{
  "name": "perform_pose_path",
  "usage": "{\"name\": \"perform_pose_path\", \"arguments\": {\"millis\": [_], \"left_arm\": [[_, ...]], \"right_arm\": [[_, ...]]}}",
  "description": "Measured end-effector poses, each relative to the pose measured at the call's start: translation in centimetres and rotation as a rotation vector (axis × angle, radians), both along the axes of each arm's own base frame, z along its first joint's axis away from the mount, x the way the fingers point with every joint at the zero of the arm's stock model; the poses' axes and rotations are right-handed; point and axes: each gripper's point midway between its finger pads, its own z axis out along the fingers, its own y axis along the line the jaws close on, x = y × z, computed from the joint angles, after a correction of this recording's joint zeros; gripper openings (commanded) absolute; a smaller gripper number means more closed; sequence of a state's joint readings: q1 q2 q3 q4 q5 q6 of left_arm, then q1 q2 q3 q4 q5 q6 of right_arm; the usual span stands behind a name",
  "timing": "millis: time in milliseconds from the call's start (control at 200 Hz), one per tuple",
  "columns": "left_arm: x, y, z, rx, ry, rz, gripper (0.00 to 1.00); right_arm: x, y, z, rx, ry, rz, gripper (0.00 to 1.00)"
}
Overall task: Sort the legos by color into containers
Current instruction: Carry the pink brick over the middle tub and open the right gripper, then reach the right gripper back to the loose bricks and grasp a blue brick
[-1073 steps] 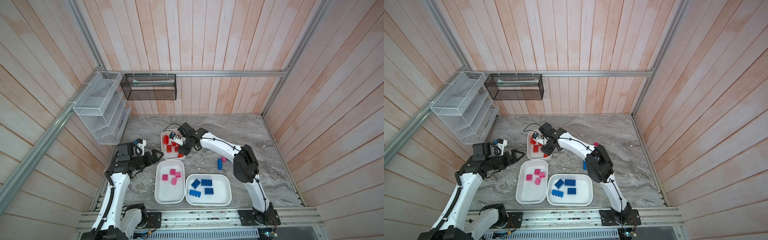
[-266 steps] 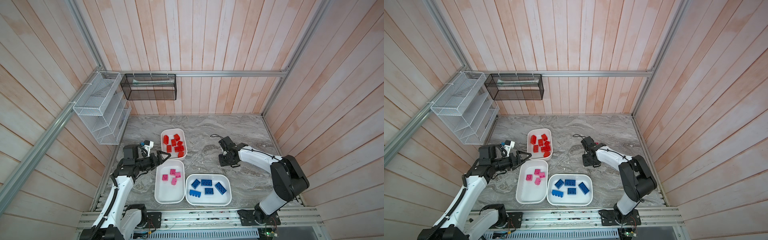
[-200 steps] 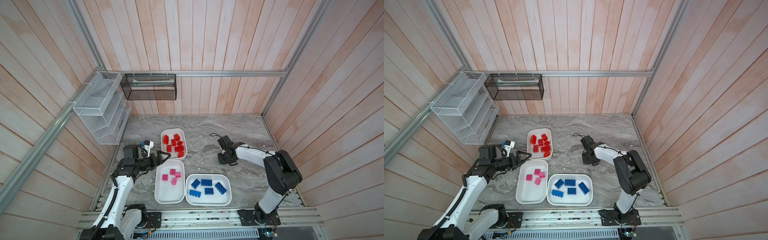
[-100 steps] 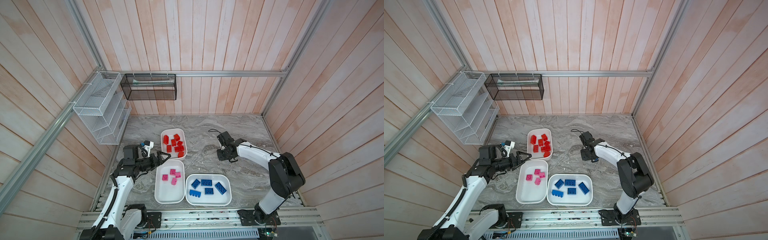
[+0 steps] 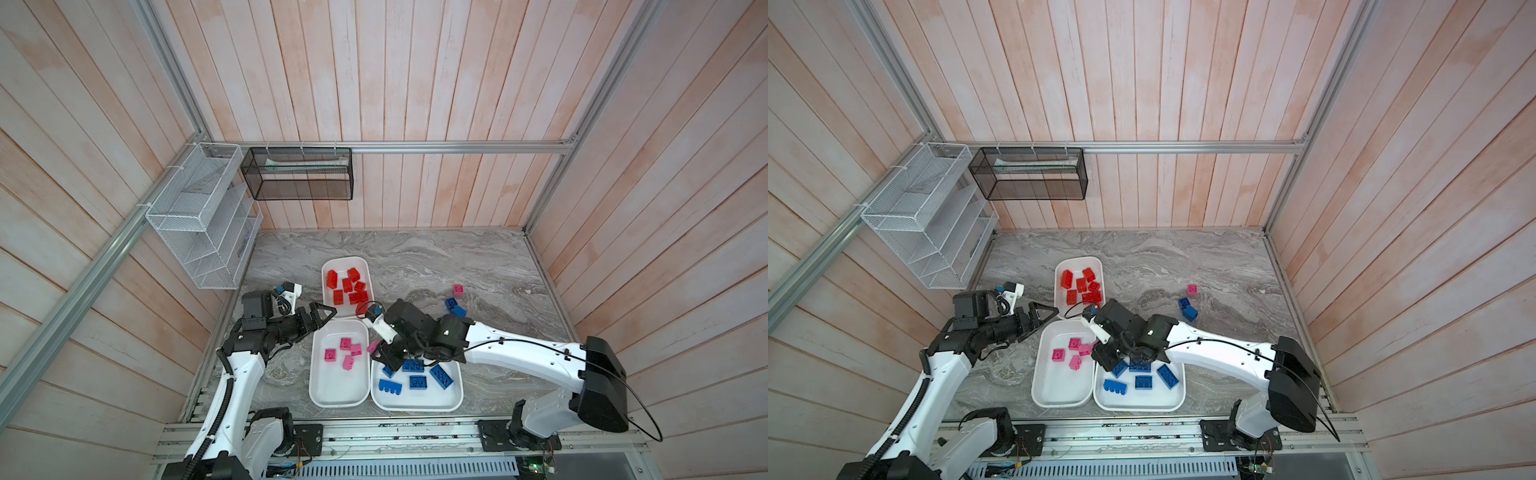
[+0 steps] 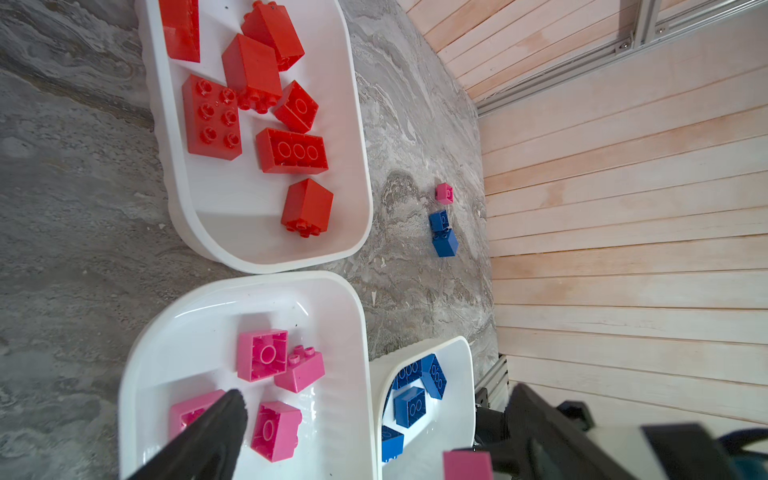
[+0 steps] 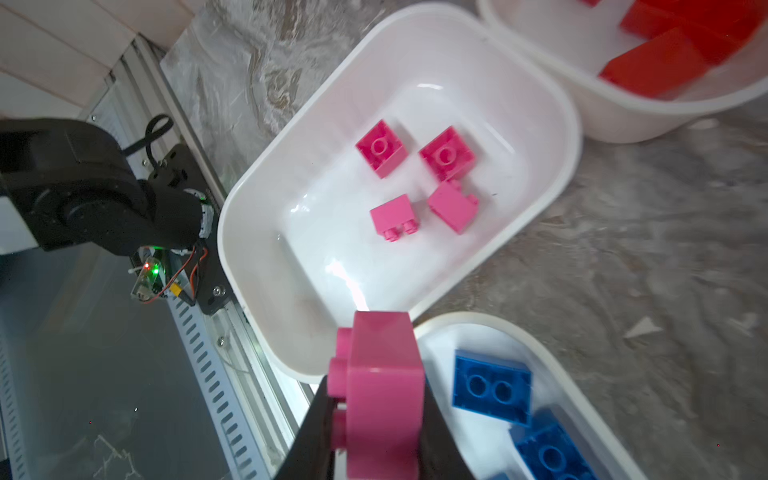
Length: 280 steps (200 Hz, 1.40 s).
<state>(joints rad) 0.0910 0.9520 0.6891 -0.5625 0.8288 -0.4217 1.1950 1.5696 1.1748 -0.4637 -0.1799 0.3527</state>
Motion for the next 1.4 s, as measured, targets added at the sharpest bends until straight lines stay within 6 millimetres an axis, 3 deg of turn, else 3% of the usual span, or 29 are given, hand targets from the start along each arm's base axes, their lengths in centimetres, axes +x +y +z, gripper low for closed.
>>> {"name": "perform_pose_path", "arguments": {"millis": [115,270,490,760,890,975,1055,1175,1400], "left_arm": [[-0.2,0.0,0.2,0.001,-0.008,0.001,1.00],[-0.4,0.0,0.3,0.001,-0.003,0.000,1.00],[-0.5,0.1,0.1,0.008,-0.002,0.000,1.00],[-0.5,0.1,0.2,0.006,-0.002,0.000,1.00],[-0.5,0.0,0.2,0.001,-0.004,-0.004,1.00],[-0.5,-0.1,0.3,-0.004,-0.007,-0.008,1.00],[-0.6,-0.1,0.4,-0.010,-0.006,-0.010,1.00],[-0.6,-0.3,0.6,-0.024,-0.005,-0.016,1.00],[-0.6,-0.4,0.7,-0.034,-0.008,-0.015,1.00]], "right_arm": [[-1.5,1.7,-3.0,-0.075,0.029,0.053,0.18],[-0.9,2.8,-4.7,-0.124,0.016,0.057,0.23],[0.5,3.3,-4.9,-0.164,-0.047,0.049,0.48],[3.7,1.3,-2.8,-0.219,-0.143,-0.041,0.52],[7.3,-2.6,0.6,-0.190,-0.187,-0.167,0.55],[10.2,-7.0,2.7,-0.170,-0.210,-0.296,0.59],[12.6,-11.6,3.4,-0.179,-0.223,-0.418,0.63],[14.7,-17.7,2.4,-0.246,-0.231,-0.543,0.67],[16.9,-25.6,-1.9,-0.417,-0.193,-0.639,0.67]]}}
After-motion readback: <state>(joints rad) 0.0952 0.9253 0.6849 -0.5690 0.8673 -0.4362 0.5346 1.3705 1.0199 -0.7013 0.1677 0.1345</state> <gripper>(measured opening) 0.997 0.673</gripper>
